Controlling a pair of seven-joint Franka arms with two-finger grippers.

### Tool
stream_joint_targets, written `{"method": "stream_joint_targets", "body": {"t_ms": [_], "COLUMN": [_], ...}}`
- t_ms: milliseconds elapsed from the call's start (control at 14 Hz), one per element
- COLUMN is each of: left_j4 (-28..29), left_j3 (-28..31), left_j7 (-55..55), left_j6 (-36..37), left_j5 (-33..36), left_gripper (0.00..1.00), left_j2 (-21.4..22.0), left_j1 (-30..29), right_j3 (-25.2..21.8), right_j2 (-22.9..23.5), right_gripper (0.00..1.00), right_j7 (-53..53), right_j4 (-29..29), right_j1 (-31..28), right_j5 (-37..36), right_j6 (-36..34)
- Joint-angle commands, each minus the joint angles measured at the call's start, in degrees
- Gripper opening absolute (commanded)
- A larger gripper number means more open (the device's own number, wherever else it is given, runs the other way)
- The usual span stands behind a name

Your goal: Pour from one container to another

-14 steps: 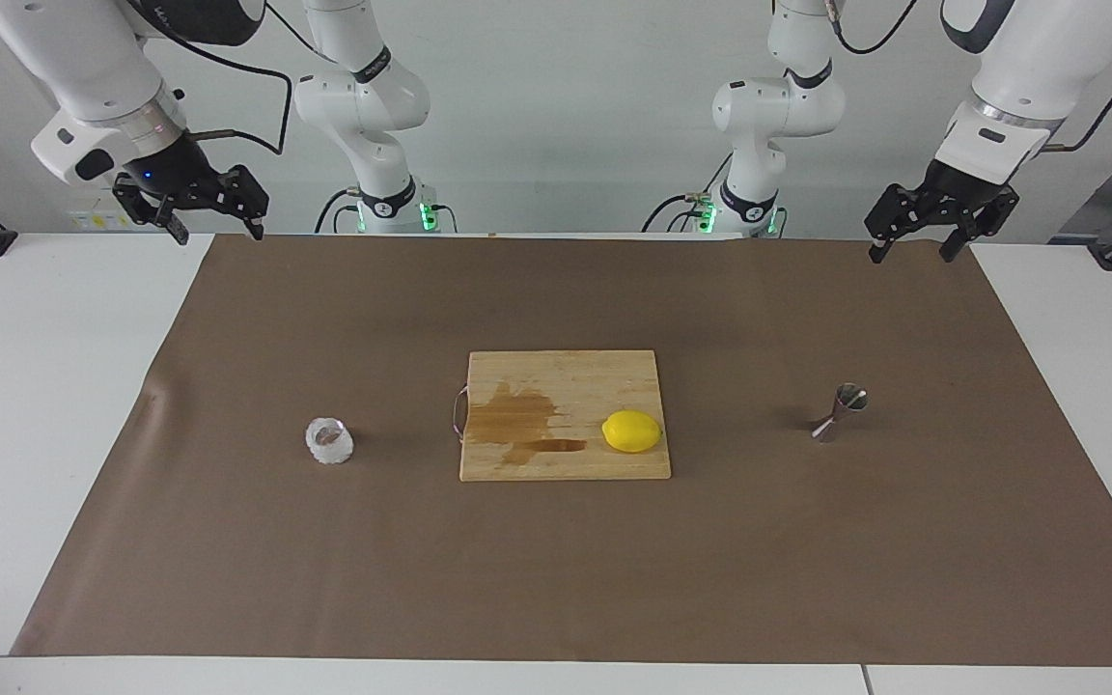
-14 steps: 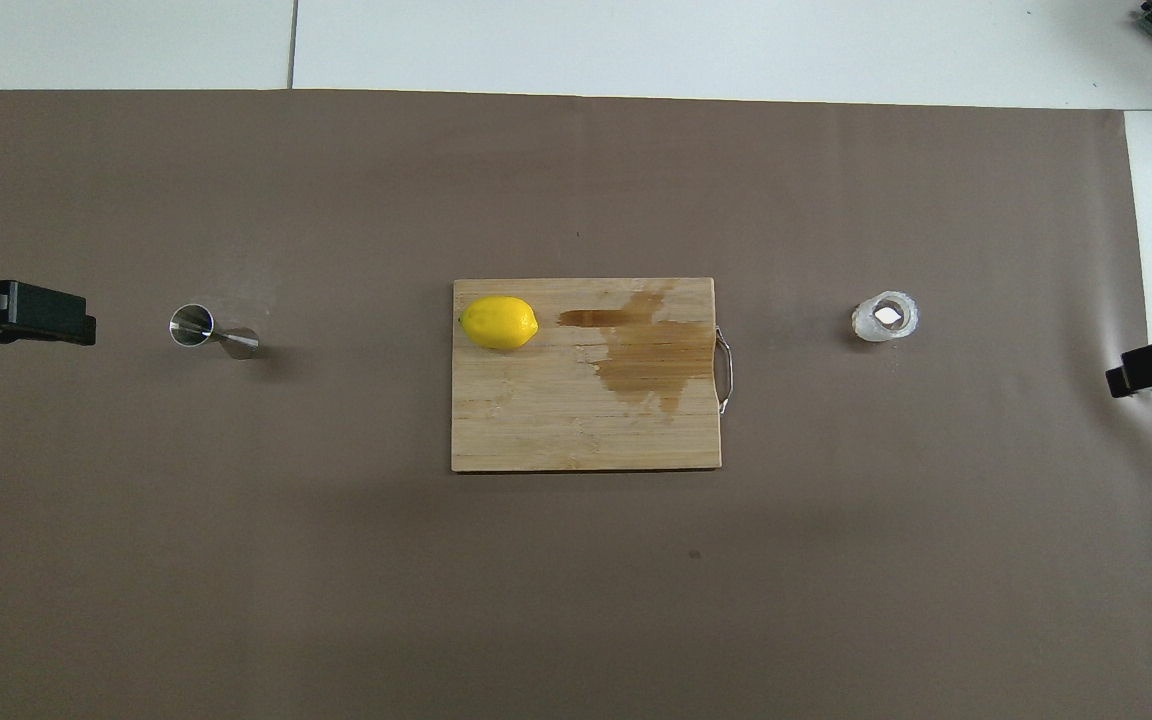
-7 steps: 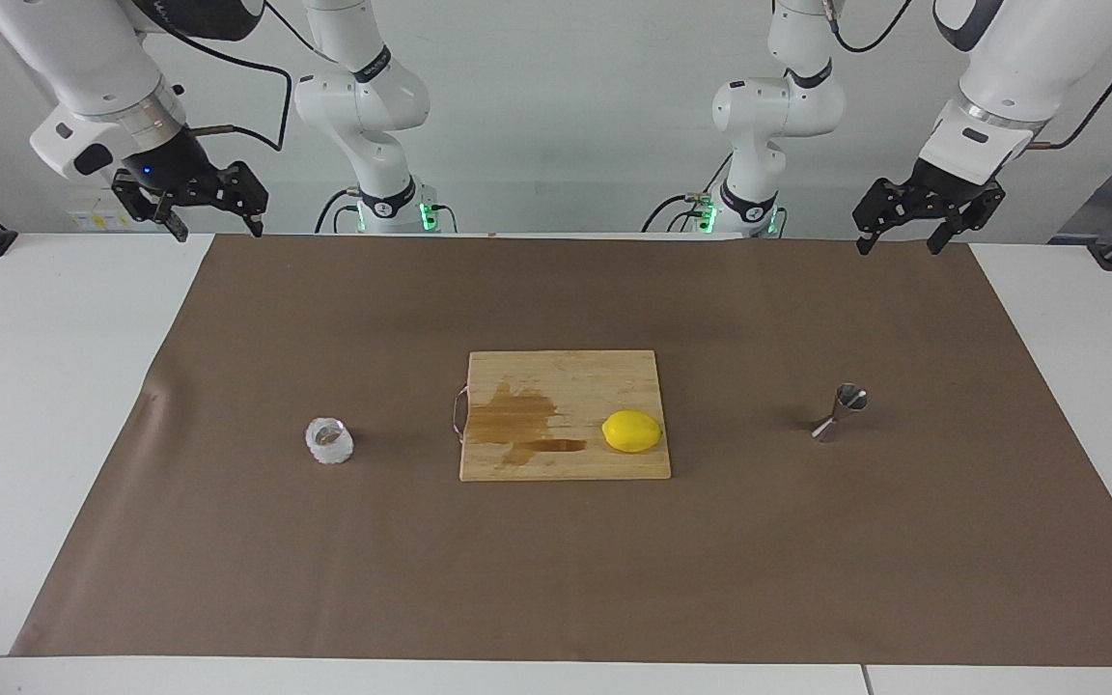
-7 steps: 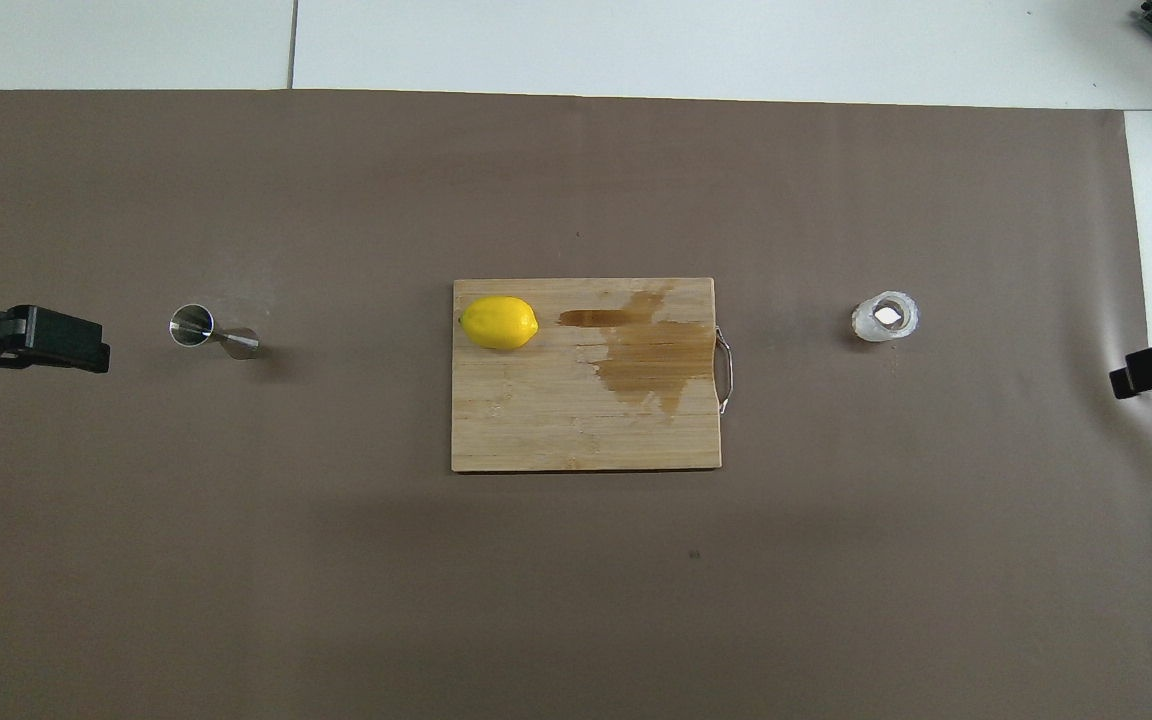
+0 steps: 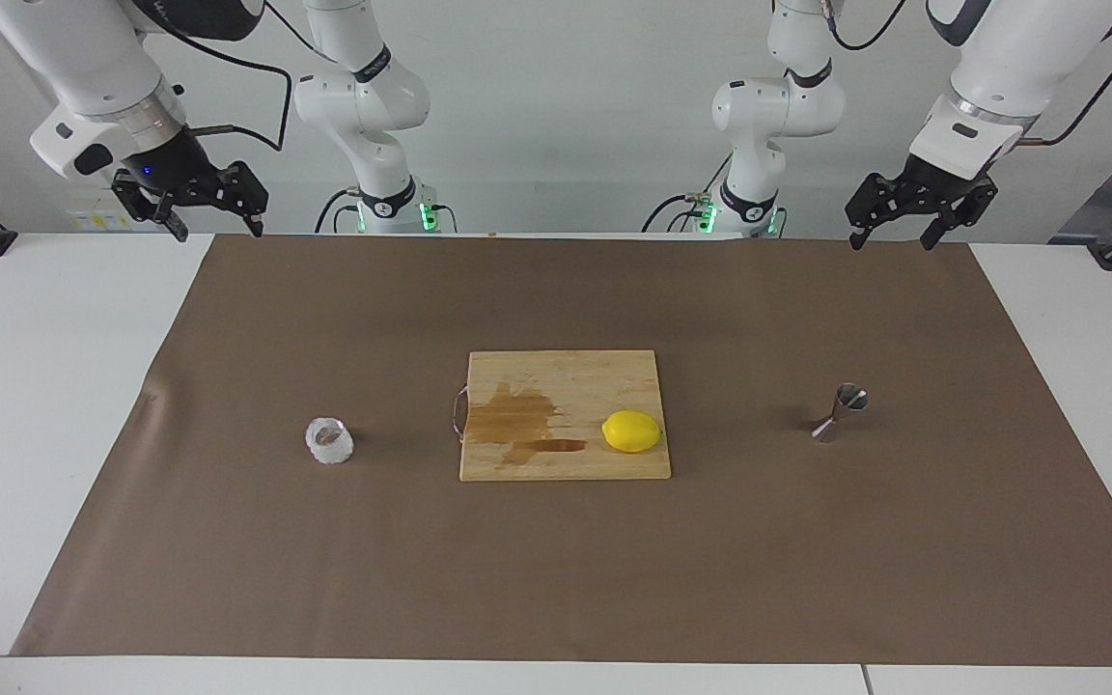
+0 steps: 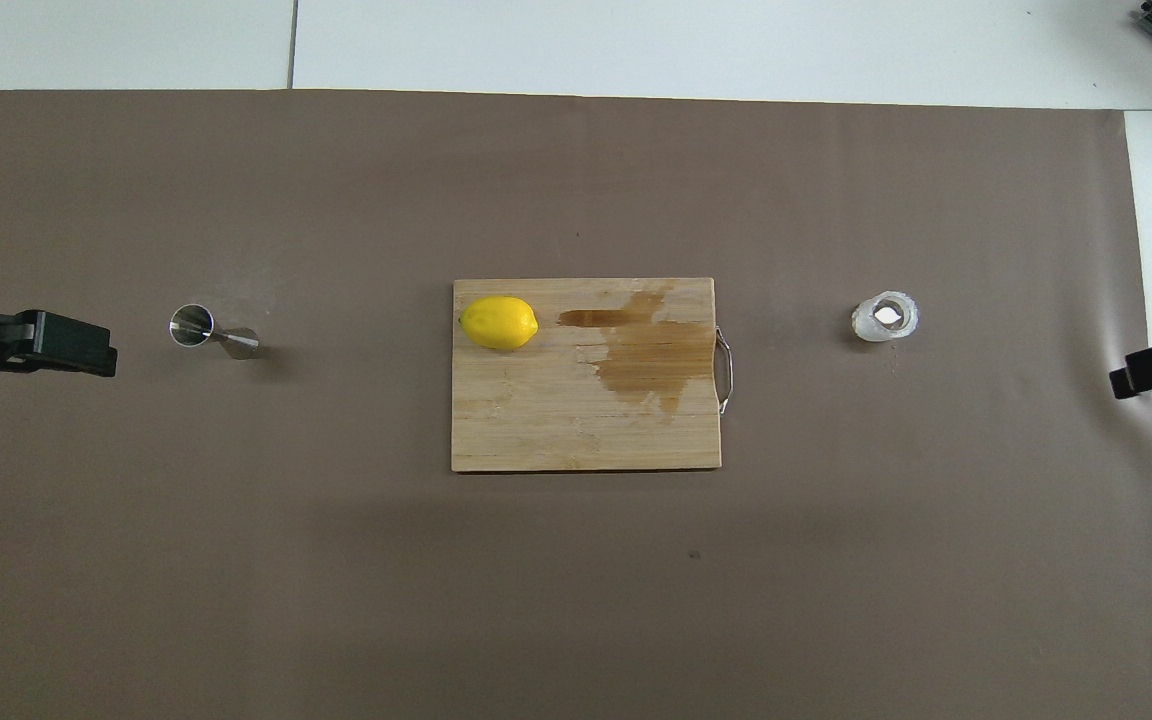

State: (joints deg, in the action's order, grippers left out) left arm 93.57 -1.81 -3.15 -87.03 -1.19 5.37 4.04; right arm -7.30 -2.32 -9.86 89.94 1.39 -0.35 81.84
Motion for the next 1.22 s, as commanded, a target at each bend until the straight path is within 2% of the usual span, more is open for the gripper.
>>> {"method": "stream_joint_targets", "body": {"t_ms": [0,215,501,716,788,1146], "left_j4": [4.76,6.53,1.1,-6.1,-6.3,-4.98], "left_j3": [-0.03,0.05,0.32,0.58,0.67,0.67], "left_j7": [-0.37,-1.16,-1.42,-1.95,-3.52,-23.28], "left_j6": [-1.46,-3.84,-3.59,-2.53,-3.4,-11.22], "left_j5": [0.05,-1.61,-4.78,-6.36,-8.19,-15.22], "left_gripper": [1.0,1.0,1.0,1.0,1.0,1.0], "left_j2": [2.89,2.46,-5.61,-14.83,-16.69,-19.86], "left_j1": [-0.26,-0.52,-3.95,-5.7,-6.41,-8.25], "right_j3": [0.09,0.09,0.09,0.09,0.09,0.09], "right_j2": [-1.11,-1.11,-1.11,-1.11,-1.11,-1.11], "right_gripper": [1.0,1.0,1.0,1.0,1.0,1.0], "right_j7": [0.54,0.54,0.54,0.54,0.54,0.54], "right_j4": [1.2,1.2,1.2,1.2,1.2,1.2], "right_j1": [0.11,0.11,0.11,0.11,0.11,0.11], "right_j5": [0.09,0.09,0.09,0.09,0.09,0.09], "right_j6": [-0.19,-0.19,-0.19,-0.19,-0.19,-0.19]}}
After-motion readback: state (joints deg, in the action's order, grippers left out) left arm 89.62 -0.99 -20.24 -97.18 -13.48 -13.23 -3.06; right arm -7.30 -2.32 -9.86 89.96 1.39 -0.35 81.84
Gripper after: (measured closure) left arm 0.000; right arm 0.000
